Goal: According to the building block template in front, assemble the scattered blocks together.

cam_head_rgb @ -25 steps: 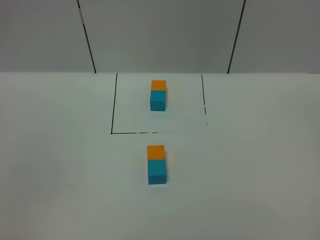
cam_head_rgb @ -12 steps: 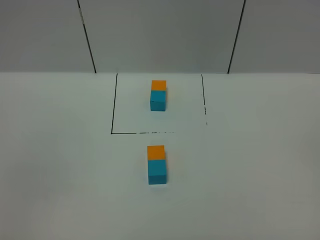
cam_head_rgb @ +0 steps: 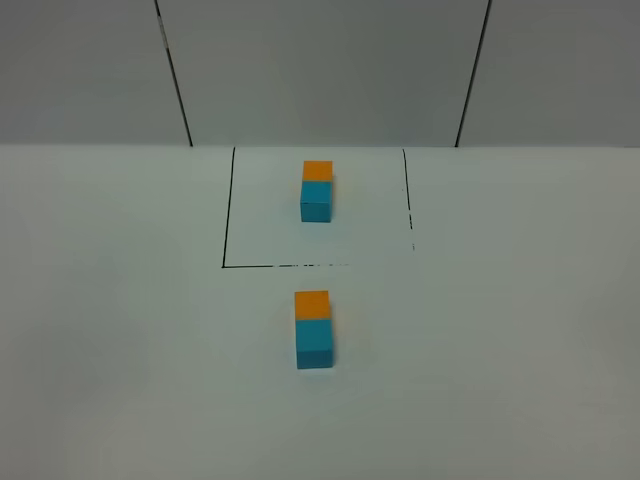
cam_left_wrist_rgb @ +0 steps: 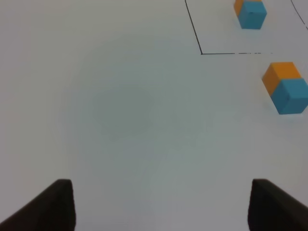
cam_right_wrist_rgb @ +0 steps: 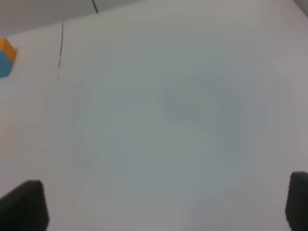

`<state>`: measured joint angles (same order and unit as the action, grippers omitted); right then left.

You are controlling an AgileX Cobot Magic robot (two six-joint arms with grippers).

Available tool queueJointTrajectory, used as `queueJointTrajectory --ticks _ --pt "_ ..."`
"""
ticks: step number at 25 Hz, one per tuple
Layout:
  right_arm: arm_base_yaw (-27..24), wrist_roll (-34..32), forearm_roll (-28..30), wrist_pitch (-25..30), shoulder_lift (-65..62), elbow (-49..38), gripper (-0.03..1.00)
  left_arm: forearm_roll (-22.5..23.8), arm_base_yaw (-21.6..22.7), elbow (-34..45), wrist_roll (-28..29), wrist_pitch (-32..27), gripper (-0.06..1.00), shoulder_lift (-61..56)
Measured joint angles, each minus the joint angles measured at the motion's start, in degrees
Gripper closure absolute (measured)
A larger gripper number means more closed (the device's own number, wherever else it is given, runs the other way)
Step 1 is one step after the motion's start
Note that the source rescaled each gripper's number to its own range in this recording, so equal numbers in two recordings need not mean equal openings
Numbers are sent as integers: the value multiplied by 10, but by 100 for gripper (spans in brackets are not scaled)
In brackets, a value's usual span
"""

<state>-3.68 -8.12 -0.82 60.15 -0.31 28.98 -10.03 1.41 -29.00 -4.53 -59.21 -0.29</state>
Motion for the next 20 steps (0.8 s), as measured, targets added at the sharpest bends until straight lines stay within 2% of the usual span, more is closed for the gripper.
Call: queueJointTrajectory --ticks 12,20 --pt "0 2 0 4 -1 -4 0 0 0 0 0 0 39 0" --pt "15 2 1 4 -1 -5 16 0 0 0 0 0 39 0"
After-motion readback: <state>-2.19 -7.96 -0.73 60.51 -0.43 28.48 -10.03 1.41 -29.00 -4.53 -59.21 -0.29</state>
